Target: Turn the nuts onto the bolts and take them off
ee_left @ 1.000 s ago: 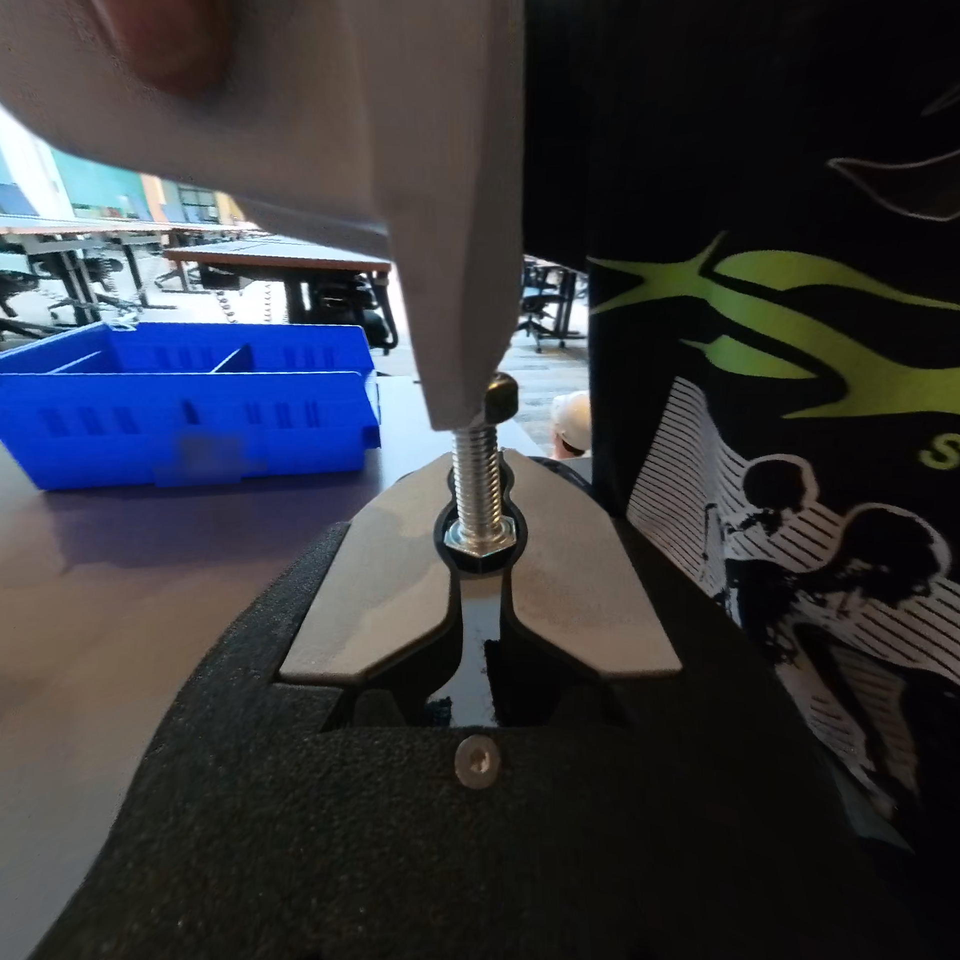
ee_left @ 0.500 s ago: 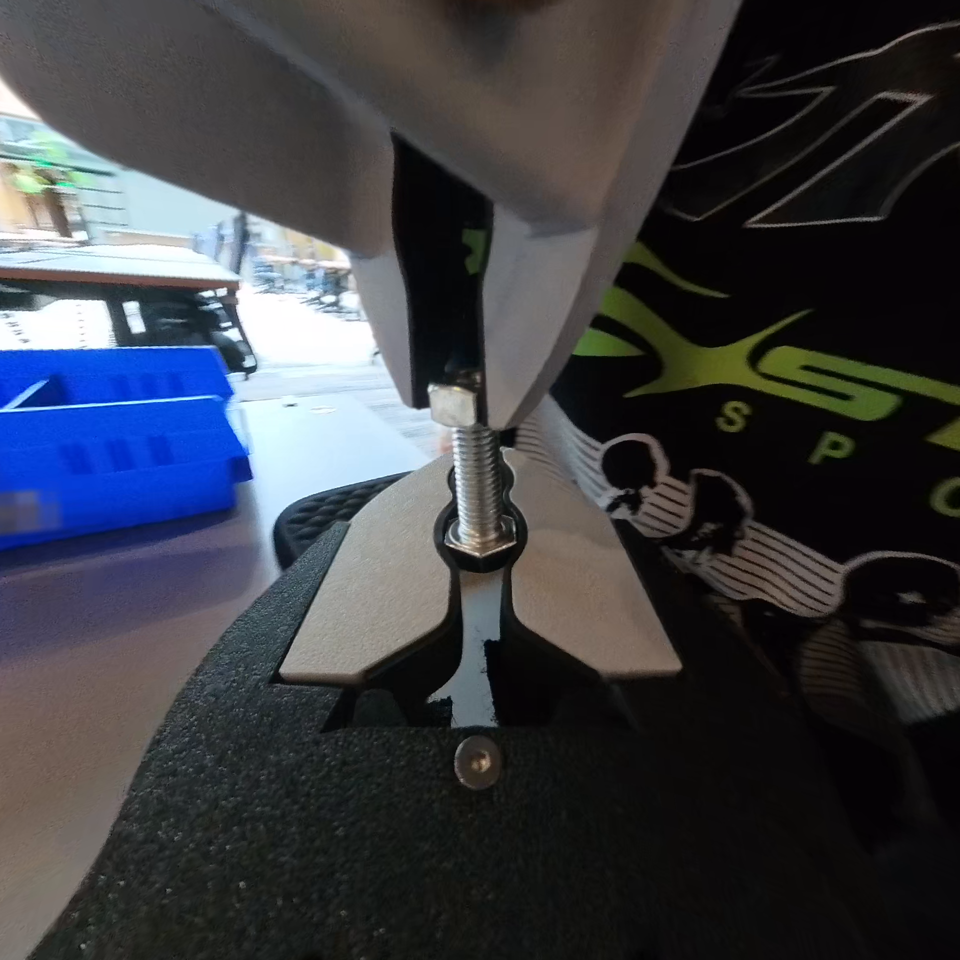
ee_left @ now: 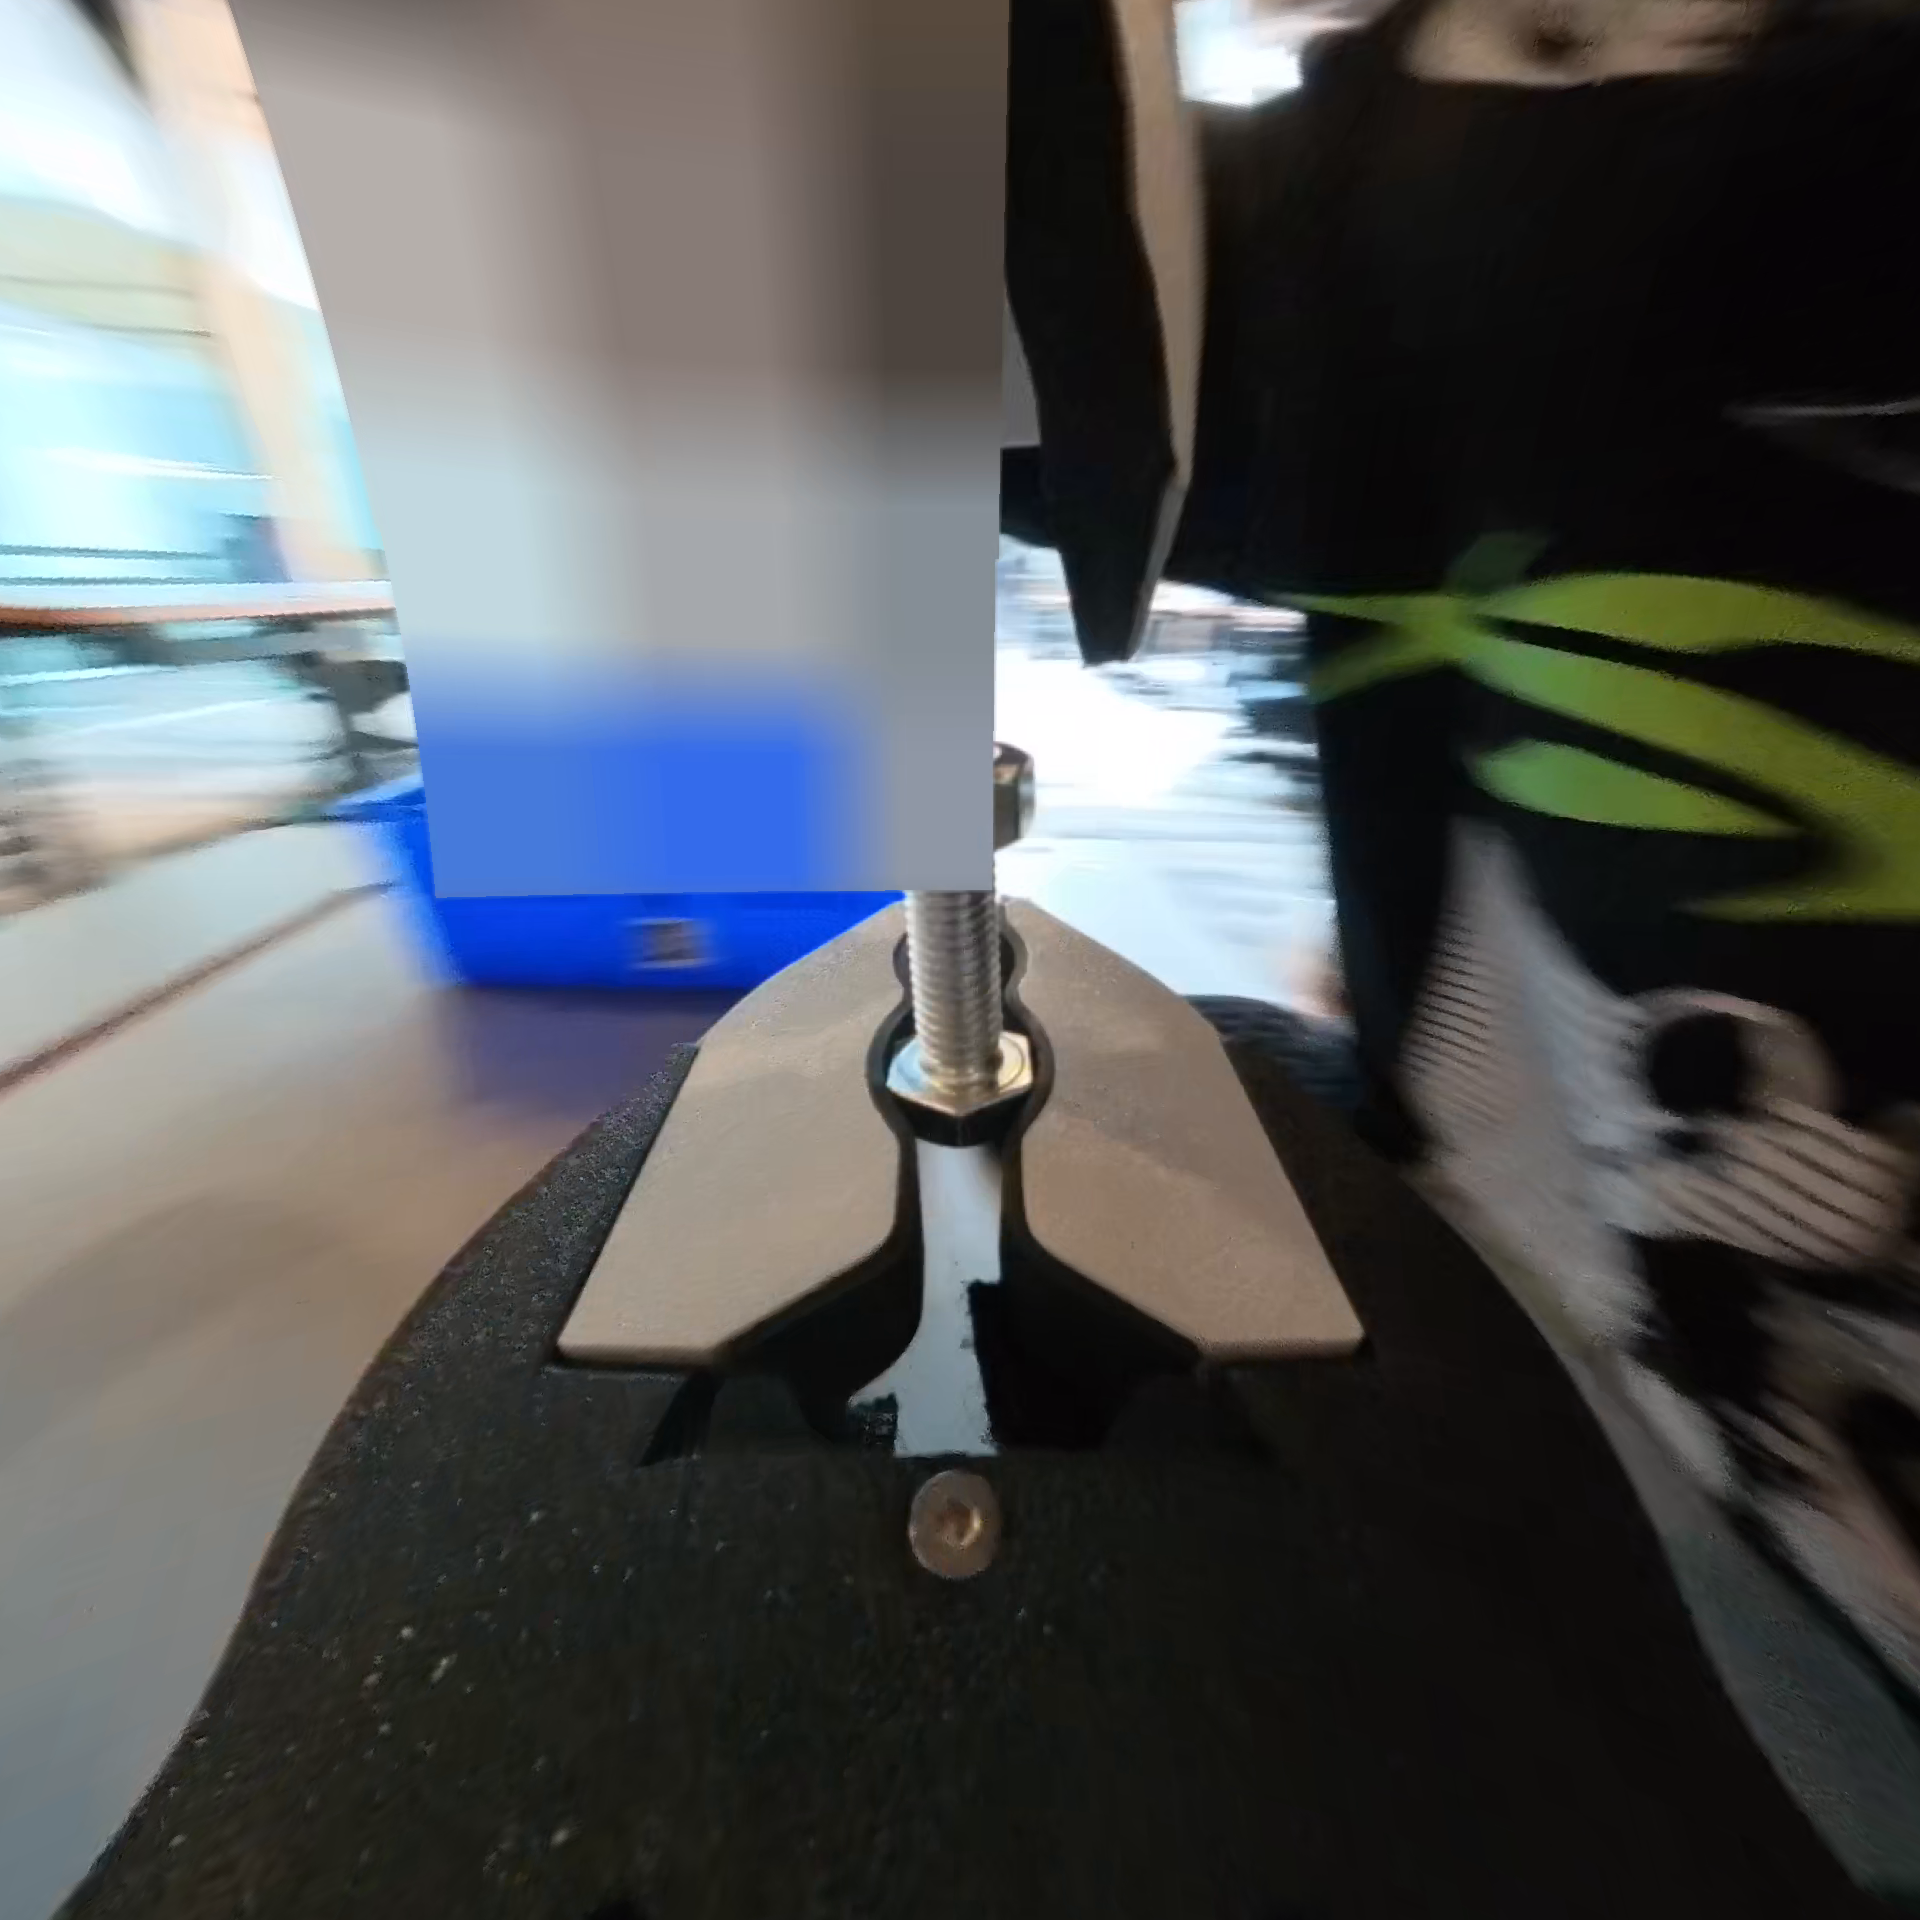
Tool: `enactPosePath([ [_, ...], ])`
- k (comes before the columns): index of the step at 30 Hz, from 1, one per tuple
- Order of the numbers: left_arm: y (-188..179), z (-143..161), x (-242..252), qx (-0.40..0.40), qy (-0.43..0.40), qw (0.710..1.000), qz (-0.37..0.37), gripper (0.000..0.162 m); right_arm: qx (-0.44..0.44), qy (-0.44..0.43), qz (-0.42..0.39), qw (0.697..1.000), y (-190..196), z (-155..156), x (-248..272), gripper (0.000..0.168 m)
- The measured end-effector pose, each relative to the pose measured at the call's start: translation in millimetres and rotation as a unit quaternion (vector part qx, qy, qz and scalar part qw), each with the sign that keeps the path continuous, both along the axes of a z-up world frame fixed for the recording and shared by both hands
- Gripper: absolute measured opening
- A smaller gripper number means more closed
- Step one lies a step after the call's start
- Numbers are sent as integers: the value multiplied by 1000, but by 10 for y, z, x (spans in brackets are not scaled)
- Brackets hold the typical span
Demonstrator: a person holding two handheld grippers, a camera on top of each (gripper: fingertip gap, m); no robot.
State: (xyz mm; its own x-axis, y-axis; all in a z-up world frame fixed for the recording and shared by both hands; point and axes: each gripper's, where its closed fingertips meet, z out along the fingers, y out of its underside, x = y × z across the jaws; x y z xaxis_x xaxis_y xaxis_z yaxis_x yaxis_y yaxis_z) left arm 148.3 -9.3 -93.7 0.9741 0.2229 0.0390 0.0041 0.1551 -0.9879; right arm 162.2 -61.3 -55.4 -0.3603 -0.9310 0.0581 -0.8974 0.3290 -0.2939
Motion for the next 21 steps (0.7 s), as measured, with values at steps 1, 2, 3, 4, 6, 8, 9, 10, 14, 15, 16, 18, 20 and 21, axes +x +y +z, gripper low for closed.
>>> enactPosePath([
  [1,-66,-8,-122,-4,-2,999,48,10,-7,9,-74,997,-37,1,-150,44],
  [2,-132,-19,-228,-9,-3,996,91,10,-3,22,-152,988,-48,-10,-298,41],
  [3,-184,-26,-297,-11,-5,993,119,11,0,23,-223,975,-56,-18,-395,41],
  [4,-223,-31,-344,-12,-6,990,139,10,5,12,-276,961,-59,-26,-434,41],
  [6,-278,-57,-417,-17,-12,986,168,11,7,-14,-327,945,-88,-46,-420,43],
  [8,-304,-109,-472,-29,-20,982,187,11,0,-27,-349,937,-138,-69,-382,44],
  [9,-301,-131,-480,-35,-21,981,189,10,-1,-30,-354,935,-155,-82,-357,44],
  [10,-294,-143,-486,-39,-20,980,192,11,-3,-27,-360,933,-171,-100,-353,43],
  [14,-230,-199,-484,-64,-13,979,192,10,10,-9,-376,927,-173,-197,-367,40],
  [15,-216,-206,-479,-66,-12,980,190,10,13,-6,-376,927,-172,-213,-365,37],
  [16,-208,-208,-478,-68,-11,979,190,10,15,-7,-373,928,-172,-219,-353,32],
  [18,-200,-212,-476,-70,-10,980,189,11,19,-11,-366,930,-169,-220,-312,25],
  [20,-196,-200,-465,-68,-9,980,185,10,25,0,-360,933,-154,-232,-302,27],
  [21,-196,-193,-461,-67,-8,981,184,10,27,3,-356,934,-150,-241,-296,29],
])
